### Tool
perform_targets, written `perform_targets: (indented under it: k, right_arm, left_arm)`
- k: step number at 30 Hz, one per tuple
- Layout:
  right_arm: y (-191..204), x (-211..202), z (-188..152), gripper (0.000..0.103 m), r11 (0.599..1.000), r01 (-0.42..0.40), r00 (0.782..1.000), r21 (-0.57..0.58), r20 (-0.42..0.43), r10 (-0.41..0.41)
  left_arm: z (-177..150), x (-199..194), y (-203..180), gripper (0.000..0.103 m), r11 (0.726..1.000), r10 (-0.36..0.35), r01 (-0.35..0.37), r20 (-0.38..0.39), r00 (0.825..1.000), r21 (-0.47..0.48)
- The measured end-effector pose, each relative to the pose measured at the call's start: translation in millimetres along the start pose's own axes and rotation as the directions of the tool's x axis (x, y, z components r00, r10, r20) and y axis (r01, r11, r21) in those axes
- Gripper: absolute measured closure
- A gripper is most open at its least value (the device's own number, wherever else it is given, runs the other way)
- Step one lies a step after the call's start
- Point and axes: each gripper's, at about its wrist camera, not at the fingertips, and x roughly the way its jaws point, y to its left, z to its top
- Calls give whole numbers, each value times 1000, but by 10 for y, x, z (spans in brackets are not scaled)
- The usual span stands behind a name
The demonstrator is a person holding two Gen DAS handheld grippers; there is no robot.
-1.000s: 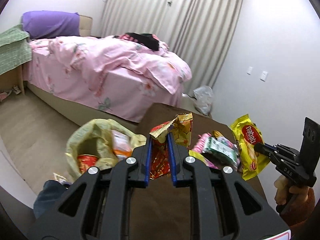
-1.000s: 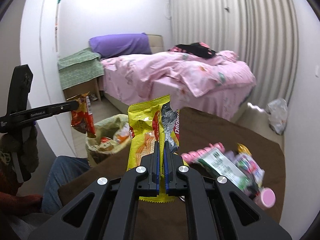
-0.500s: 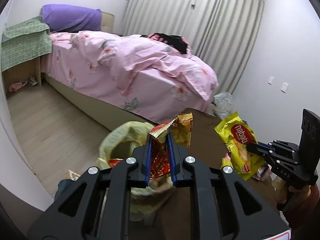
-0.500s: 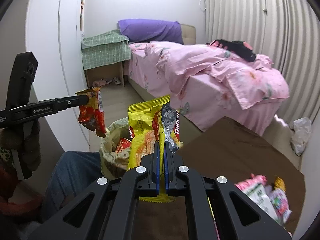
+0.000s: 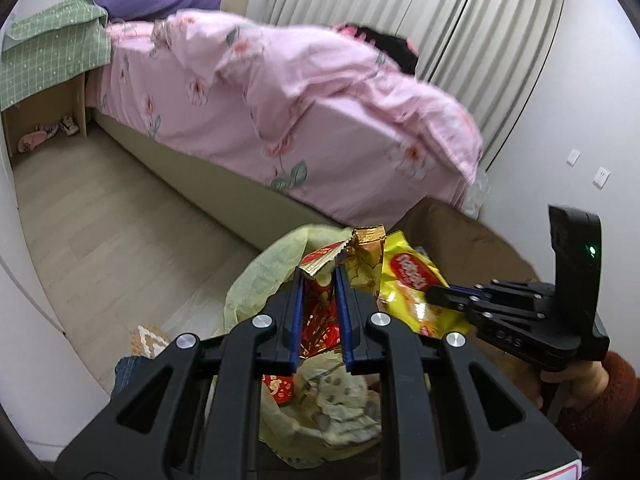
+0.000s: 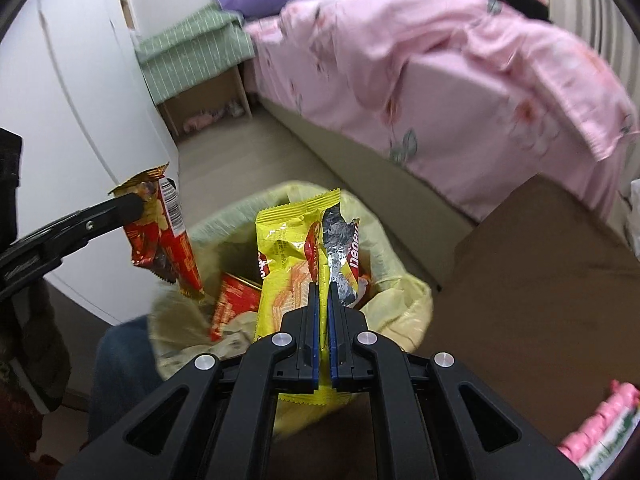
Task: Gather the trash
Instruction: 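Carry both wrappers over the bin and open both tools to drop them, then move both tools back toward the remaining wrappers on the table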
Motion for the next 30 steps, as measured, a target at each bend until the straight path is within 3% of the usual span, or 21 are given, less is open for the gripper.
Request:
perform_targets:
  k: [6,11,17,20,22,25,30]
  right_arm:
    - [61,580,-38,97,998,-60,988,-20,-141,56]
    - [50,659,-16,97,994,-97,983,-41,-163,89]
    - [70,593,-61,97,992,-92,983,-85,-165,77]
    - [79,521,-83,96,992,-84,986,-89,-152,70]
    - [98,460,-90,91,992,-75,989,-98,-137,61]
    - [115,328,-112,67,994,-58,992,-96,-114,47]
    - [118,57,-133,67,993,-32,998,-110,-58,26]
  left_arm:
    - [-241,430,100,89,998,42,-37,-117,992,49]
    - [-381,577,130,89,996,54,-41,-182,982,73]
    - [-424,607,148,89,997,48,-36,-203,978,64]
    - [-403,552,187,81,1000,19,-15,-196,980,26]
    - [-363,493,207,60,1000,-4,3,-179,984,-2]
    - [-276,325,216,55,1000,9,-11,-117,993,-21]
    - [-129,48,148,51,999,46,-47,-45,998,-19]
